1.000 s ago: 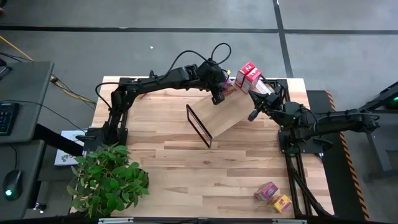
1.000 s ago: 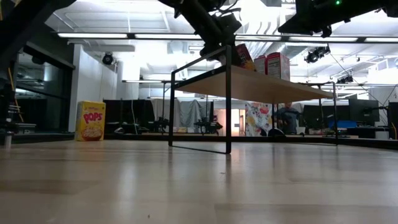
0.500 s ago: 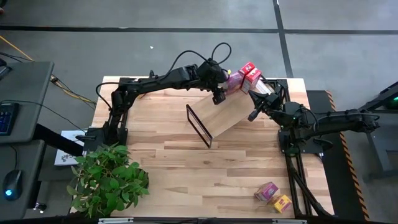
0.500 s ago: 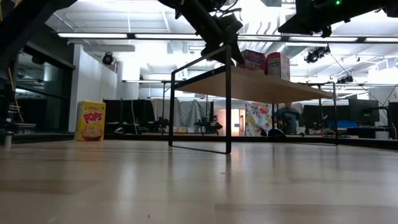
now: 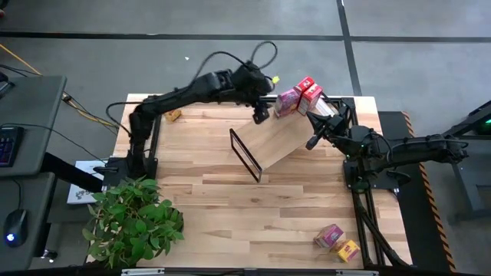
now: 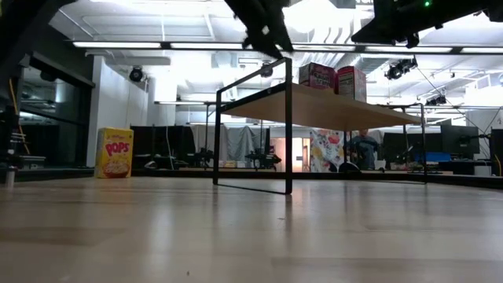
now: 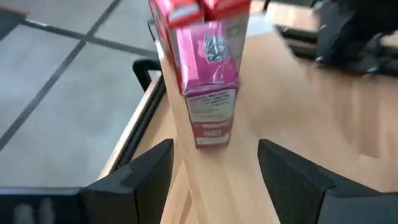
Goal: Stack cereal on shelf
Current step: Put the purple cereal box on the shelf aligned with the other purple cereal box
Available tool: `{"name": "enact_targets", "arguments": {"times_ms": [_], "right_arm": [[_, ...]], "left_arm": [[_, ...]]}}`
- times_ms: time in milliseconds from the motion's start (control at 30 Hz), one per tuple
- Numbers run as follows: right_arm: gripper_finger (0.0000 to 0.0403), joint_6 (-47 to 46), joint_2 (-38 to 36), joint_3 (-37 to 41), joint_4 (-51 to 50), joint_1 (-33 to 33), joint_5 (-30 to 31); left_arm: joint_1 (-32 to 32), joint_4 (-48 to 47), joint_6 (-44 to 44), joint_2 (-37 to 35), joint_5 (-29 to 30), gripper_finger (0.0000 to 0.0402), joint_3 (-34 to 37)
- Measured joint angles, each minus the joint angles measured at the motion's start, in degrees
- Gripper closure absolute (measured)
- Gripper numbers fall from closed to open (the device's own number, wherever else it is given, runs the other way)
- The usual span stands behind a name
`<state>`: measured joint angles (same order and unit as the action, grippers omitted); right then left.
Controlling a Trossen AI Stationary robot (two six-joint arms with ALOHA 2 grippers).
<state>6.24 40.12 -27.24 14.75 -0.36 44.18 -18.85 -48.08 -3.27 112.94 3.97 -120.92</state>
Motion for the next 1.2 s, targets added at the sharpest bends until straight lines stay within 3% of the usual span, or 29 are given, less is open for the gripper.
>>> {"name": "enact_targets", "arguments": {"times_ms": [167, 267, 467, 633, 800, 933, 1067, 1200], "right_arm": [[0.0402, -1.6, 0.0, 0.0, -0.9, 0.0, -0.2], [0.0402, -2.9, 0.0, 0.0, -2.1, 0.0, -1.0], [0.0402, -3.3, 0.0, 0.0, -2.0, 0.0, -4.2], [0.0402, -3.3, 0.0, 0.0, -1.3, 0.0, -11.3], [0.0402, -3.3, 0.0, 0.0, 0.7, 0.0, -20.5], [0.0402, -3.4, 1.2, 0.0, 2.2, 0.0, -27.2], [0.0398, -6.3, 3.3, 0.0, 6.5, 0.0, -30.7], [0.0349, -10.6, 4.9, -1.1, 5.1, 0.0, -31.3]], "left_arm": [[0.5, 2.2, 0.4, -7.2, -2.8, 0.0176, 2.0], [1.4, 8.9, 1.1, -13.6, -5.2, 0.0176, 10.6], [3.0, 35.0, 3.1, -31.6, -5.9, 0.0176, 42.8], [5.0, 60.8, 3.2, -45.1, -9.0, 0.0176, 70.2], [7.4, 81.8, 4.1, -52.4, -9.3, 0.0177, 87.5], [8.1, 91.3, 4.7, -55.6, -8.1, 0.0177, 94.0], [7.7, 90.9, 4.6, -57.5, -7.9, 0.0177, 95.1], [7.6, 90.9, 4.6, -58.1, -7.9, 0.0177, 95.0]]}}
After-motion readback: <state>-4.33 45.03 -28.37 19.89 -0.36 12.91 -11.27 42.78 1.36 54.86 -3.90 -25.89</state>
